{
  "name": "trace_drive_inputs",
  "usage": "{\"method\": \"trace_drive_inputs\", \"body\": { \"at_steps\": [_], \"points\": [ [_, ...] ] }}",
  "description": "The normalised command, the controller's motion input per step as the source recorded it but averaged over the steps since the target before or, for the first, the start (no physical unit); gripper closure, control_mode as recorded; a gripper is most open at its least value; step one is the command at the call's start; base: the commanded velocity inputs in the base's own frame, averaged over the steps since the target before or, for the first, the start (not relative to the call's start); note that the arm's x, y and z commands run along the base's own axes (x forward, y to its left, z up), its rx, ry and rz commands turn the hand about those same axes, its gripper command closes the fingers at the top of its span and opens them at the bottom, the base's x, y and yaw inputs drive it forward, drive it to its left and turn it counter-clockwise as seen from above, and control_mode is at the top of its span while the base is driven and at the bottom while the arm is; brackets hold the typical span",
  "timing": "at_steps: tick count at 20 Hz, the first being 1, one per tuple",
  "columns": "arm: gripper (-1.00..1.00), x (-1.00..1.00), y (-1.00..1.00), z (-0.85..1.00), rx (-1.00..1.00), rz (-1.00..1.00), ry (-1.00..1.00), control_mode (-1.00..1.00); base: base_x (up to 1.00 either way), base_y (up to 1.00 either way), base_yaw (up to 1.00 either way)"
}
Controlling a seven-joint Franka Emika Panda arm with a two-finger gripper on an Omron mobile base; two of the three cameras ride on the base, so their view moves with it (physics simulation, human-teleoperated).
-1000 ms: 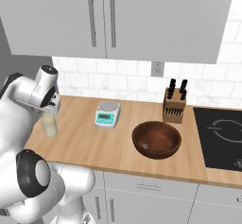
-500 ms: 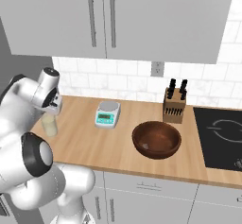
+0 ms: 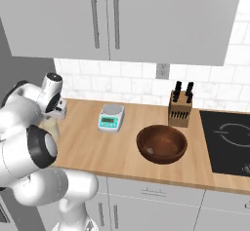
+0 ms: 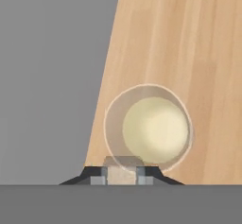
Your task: Grab a lemon wedge from the fridge and one ice cube from the ice bowl, and put them in the glass of lemonade.
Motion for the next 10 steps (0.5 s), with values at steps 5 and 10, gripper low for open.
{"method": "trace_drive_inputs", "body": {
  "at_steps": [5,10],
  "points": [
    [1.00,0.14,0.00,-0.21,-0.04,0.00,-0.05,-1.00,0.00,0.00,0.00],
    [1.00,0.17,0.00,-0.11,-0.02,0.00,-0.02,-1.00,0.00,0.00,0.00]
  ]
}}
